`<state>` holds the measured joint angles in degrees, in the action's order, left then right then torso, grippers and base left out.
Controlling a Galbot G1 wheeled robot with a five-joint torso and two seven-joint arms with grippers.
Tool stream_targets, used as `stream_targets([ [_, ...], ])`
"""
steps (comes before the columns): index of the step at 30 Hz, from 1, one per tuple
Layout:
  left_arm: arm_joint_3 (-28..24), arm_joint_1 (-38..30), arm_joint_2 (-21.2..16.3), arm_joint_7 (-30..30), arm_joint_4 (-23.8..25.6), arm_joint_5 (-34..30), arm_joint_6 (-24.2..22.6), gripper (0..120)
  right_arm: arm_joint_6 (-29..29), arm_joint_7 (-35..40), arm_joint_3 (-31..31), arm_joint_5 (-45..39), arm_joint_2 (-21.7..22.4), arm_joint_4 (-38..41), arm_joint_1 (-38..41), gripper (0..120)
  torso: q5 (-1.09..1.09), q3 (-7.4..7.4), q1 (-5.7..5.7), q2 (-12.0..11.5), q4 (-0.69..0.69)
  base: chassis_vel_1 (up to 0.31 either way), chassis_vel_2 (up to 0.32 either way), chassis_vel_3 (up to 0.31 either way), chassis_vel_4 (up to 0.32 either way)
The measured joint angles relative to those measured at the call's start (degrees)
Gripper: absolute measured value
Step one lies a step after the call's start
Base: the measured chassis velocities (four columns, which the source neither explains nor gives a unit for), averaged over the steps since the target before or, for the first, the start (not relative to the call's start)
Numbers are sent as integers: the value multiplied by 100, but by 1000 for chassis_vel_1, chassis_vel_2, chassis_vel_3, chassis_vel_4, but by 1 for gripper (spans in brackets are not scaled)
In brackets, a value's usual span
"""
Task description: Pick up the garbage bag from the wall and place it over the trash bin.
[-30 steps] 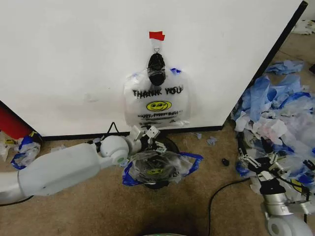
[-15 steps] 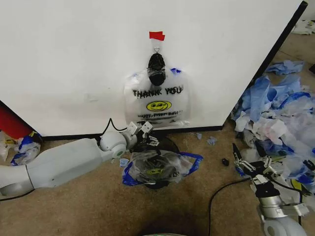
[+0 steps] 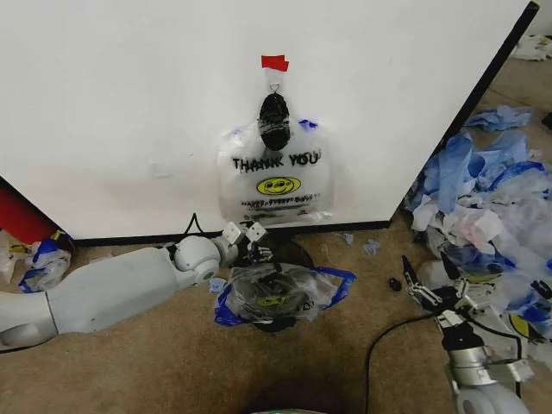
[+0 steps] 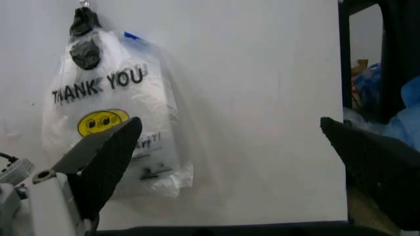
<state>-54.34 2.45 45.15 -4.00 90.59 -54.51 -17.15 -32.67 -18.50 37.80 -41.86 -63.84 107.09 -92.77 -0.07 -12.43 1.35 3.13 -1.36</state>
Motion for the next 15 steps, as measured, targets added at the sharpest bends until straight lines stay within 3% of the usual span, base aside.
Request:
stream_targets([
  [4,-38,-45,-34,-2,55,-16,-22,32,-17,-1,-11,5,0,-7,-16,100,0,0,0,0,1,0,0,0,0],
  [9,-81,-85,-55,-46,220,-232,-136,11,-45,17,-50,27,-2,-20,-18,100,0,0,0,0,1,0,0,0,0],
  [15,-85,-45,-108,-153,356,-260,-145,3,-83,39,-98,46,-9,-75,-4,100,1,0,0,0,-2,0,0,0,0],
])
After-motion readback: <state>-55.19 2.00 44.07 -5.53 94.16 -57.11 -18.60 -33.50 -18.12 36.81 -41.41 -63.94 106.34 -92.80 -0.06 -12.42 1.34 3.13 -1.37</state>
